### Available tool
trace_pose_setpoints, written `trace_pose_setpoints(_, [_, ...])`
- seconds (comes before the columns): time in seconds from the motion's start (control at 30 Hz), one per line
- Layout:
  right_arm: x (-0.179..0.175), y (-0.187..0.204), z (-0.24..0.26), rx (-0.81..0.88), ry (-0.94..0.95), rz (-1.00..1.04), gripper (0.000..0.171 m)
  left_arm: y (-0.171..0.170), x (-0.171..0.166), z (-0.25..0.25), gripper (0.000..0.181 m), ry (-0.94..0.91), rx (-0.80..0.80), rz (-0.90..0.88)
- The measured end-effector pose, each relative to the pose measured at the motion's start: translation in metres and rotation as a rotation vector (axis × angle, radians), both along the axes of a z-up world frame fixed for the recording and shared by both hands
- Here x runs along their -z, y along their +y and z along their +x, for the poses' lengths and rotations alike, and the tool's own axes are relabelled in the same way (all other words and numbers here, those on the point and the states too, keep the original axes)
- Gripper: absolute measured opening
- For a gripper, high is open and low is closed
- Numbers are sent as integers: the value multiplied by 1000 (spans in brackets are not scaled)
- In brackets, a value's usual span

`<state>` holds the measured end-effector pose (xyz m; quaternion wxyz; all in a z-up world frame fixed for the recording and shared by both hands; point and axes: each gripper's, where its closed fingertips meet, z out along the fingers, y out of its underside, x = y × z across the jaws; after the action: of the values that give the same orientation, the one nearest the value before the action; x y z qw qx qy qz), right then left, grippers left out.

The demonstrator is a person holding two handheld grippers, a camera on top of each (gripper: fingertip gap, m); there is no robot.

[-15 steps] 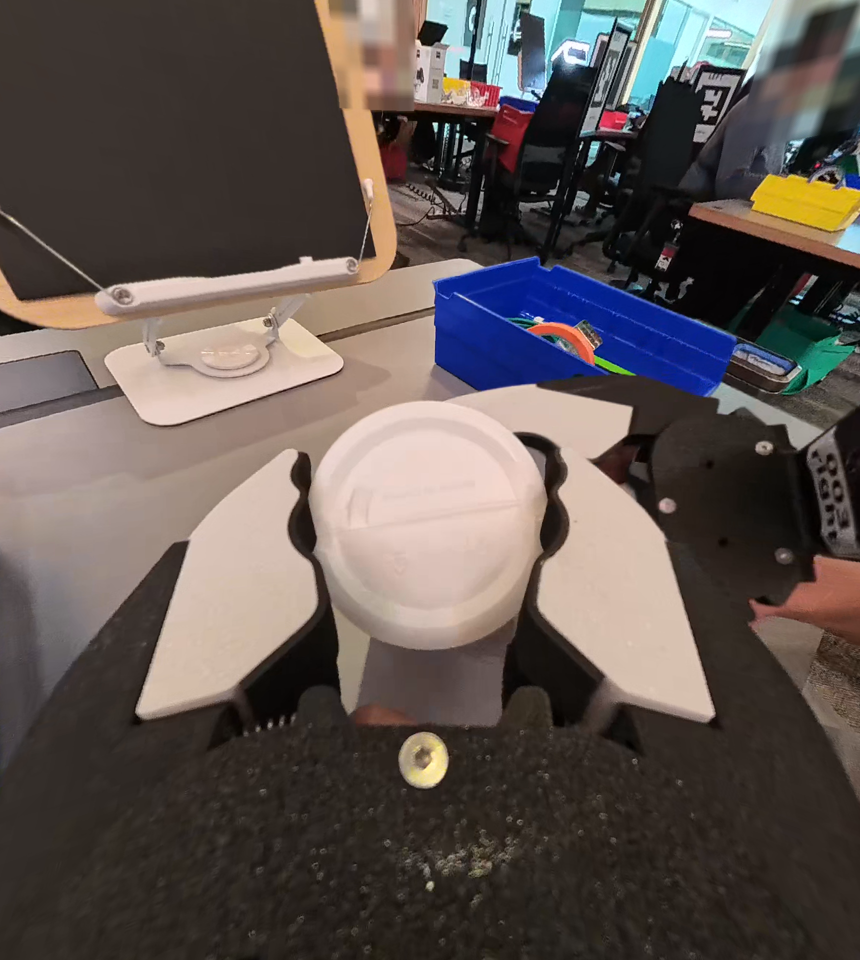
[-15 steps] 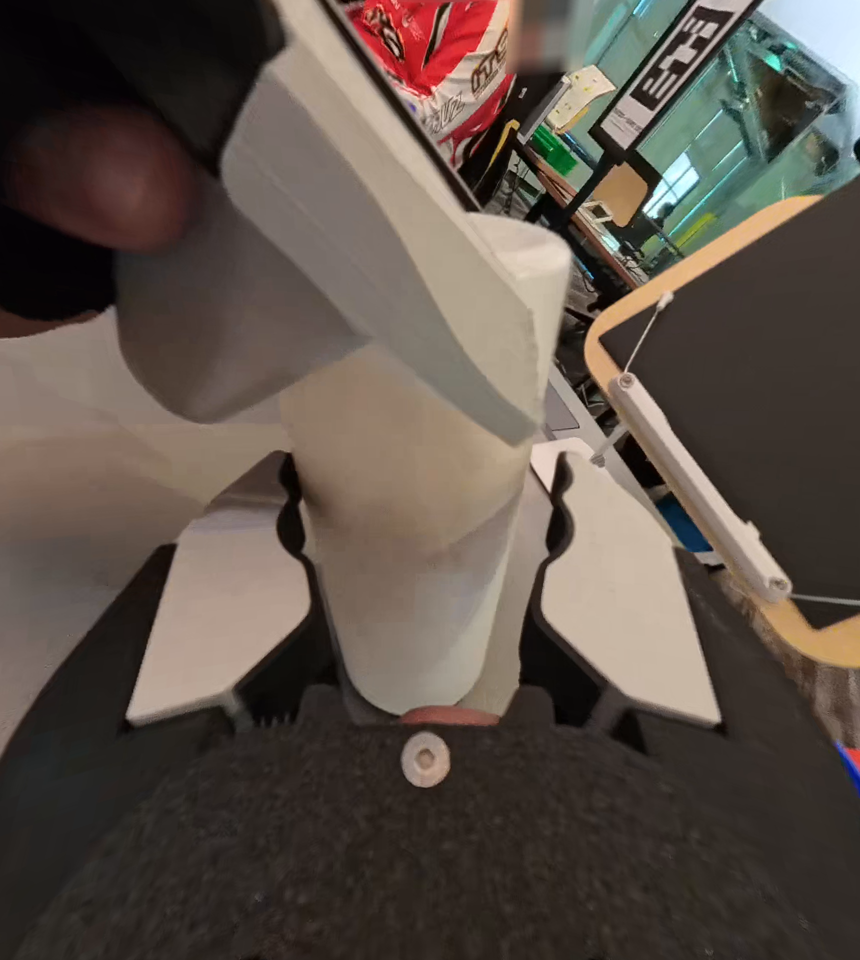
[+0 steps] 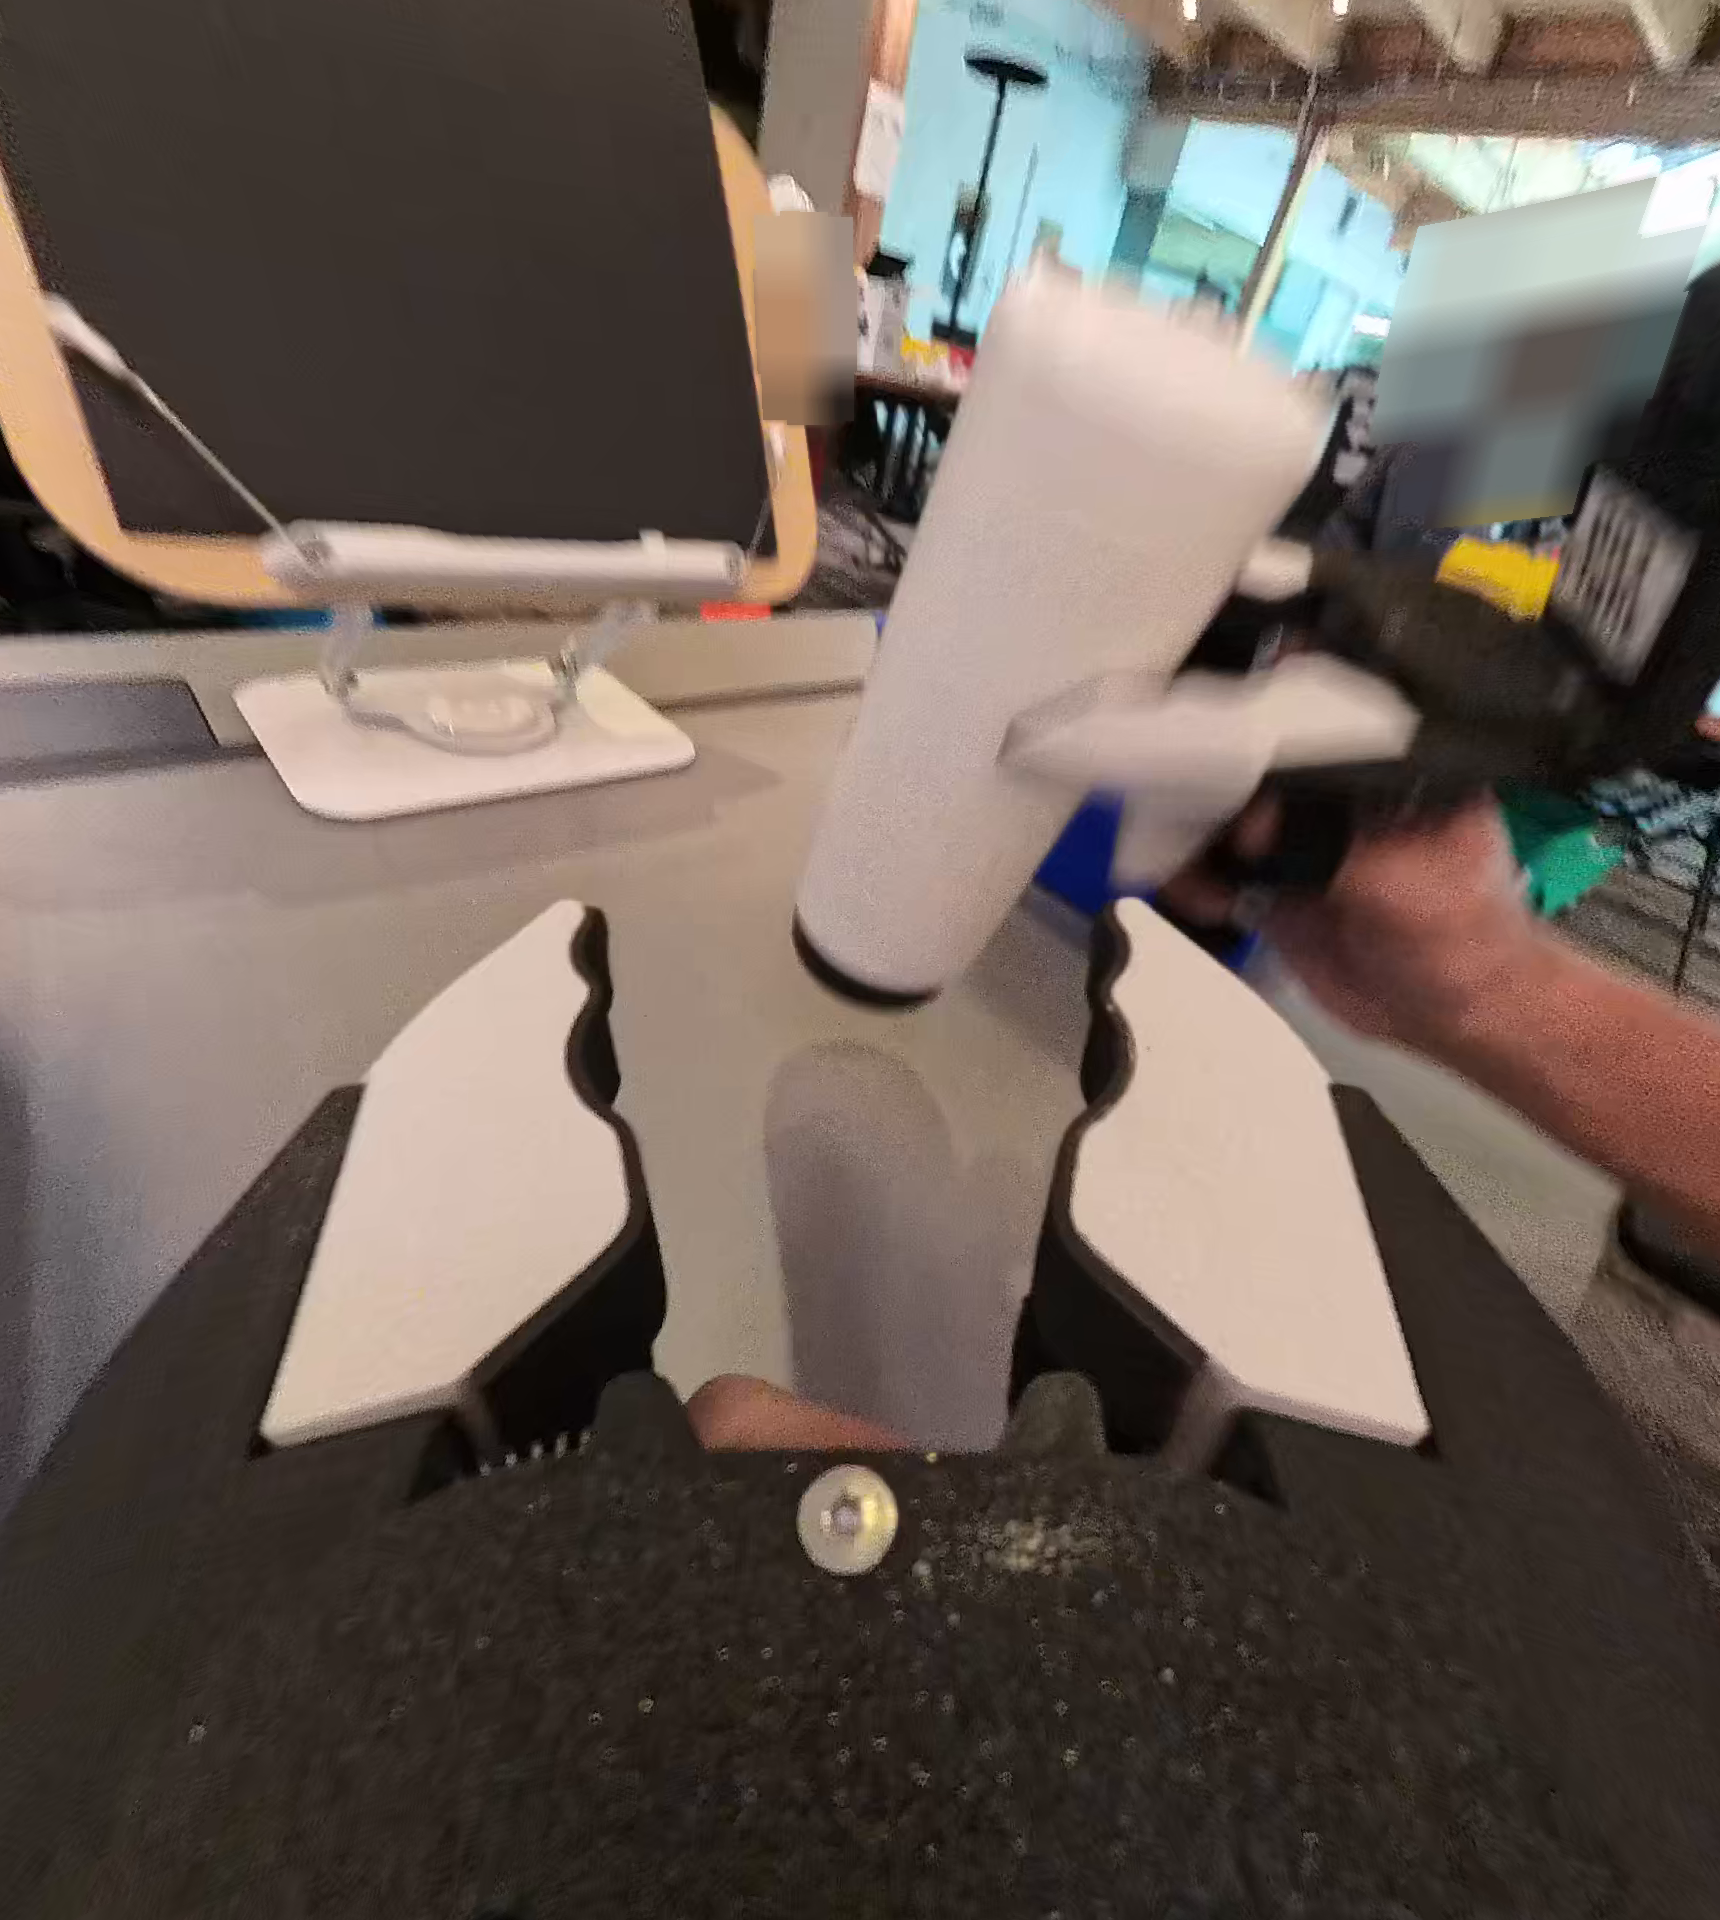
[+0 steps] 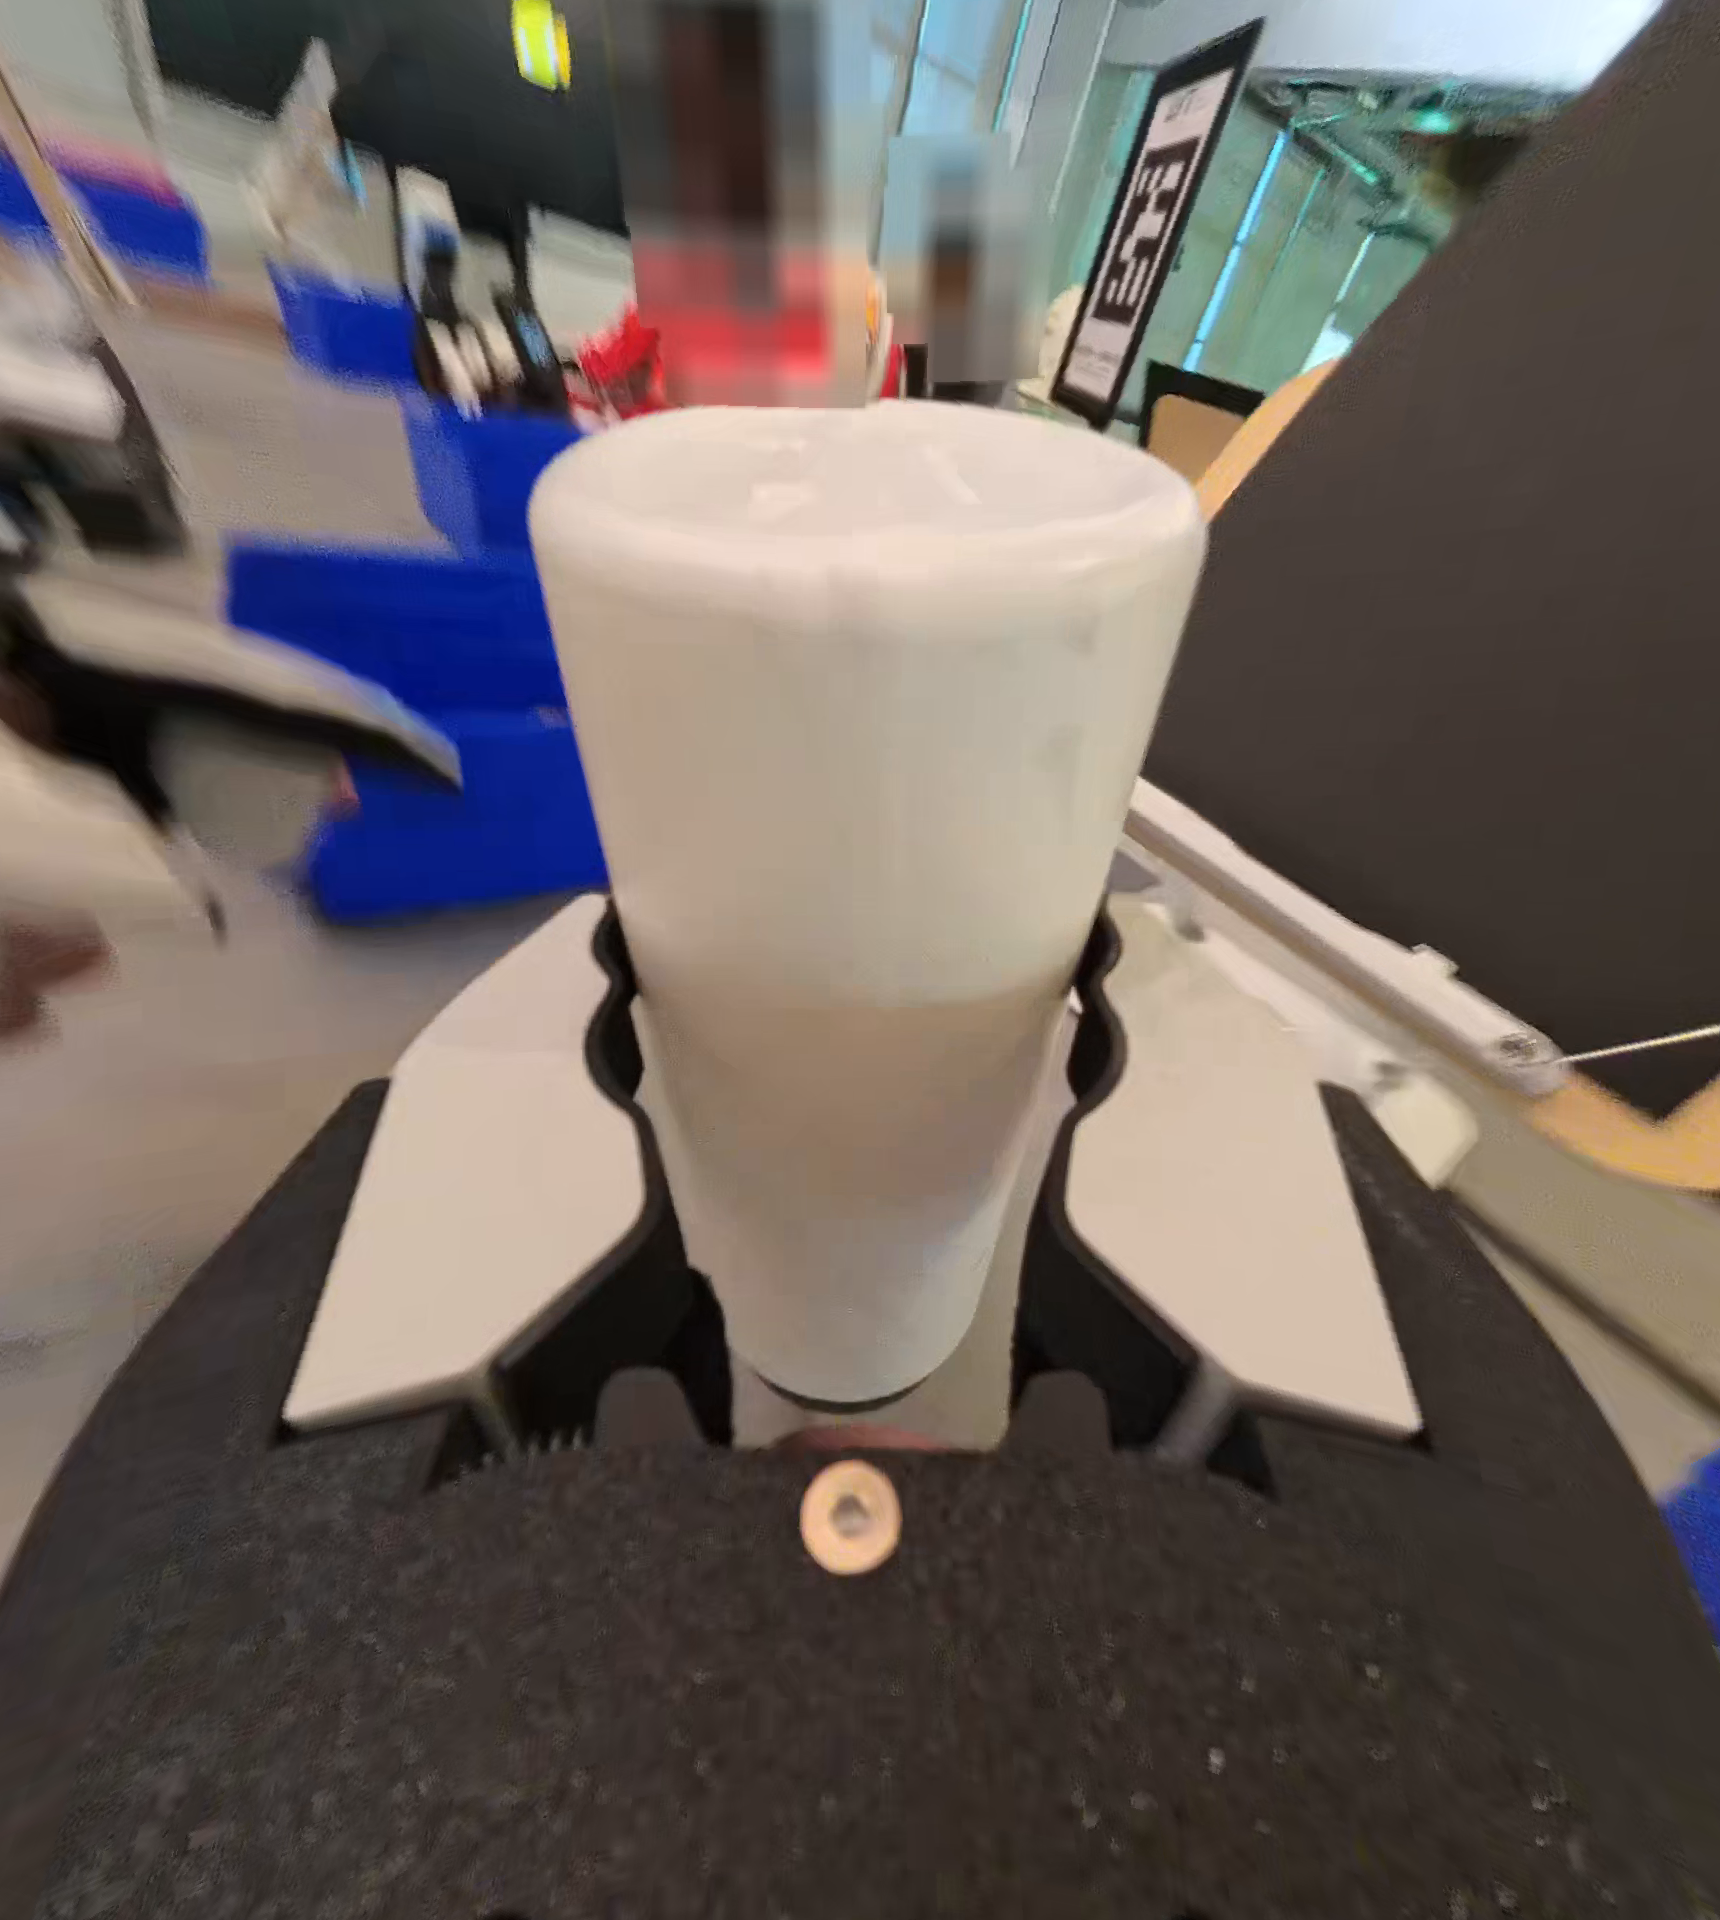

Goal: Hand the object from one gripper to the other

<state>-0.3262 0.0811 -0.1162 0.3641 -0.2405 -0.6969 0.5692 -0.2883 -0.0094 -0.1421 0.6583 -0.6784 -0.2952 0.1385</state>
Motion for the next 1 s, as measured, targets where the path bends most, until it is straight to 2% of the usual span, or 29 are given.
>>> trace_pose_setpoints(0.1, [-24, 5, 7, -187, -180, -308, 82, 13, 39, 18, 93, -106, 193, 0])
trace_pose_setpoints(0.23, [-46, 2, 22, -413, -308, -620, 82, 30, 44, 30, 99, -161, 346, 34])
trace_pose_setpoints(0.4, [-57, 9, 24, -550, -373, -968, 82, 32, 21, 33, 100, -164, 352, 223])
trace_pose_setpoints(0.57, [-45, 3, 23, -591, -436, -1259, 82, 33, -17, 40, 101, -141, 350, 467])
trace_pose_setpoints(0.63, [-33, -8, 24, -594, -480, -1326, 82, 33, -21, 39, 102, -120, 333, 488])
trace_pose_setpoints(0.67, [-28, -8, 22, -581, -490, -1367, 82, 30, -25, 39, 94, -95, 328, 519])
trace_pose_setpoints(0.7, [-22, -9, 21, -577, -502, -1387, 82, 27, -26, 36, 93, -99, 307, 536])
trace_pose_setpoints(0.83, [-5, -11, 15, -559, -553, -1371, 82, 24, -13, 30, 92, -165, 323, 480])
trace_pose_setpoints(0.93, [2, -13, 12, -547, -590, -1312, 83, 21, -10, 27, 92, -173, 322, 444])
trace_pose_setpoints(1.0, [13, -13, 9, -476, -587, -1168, 87, 15, -9, 23, 92, -157, 312, 413])
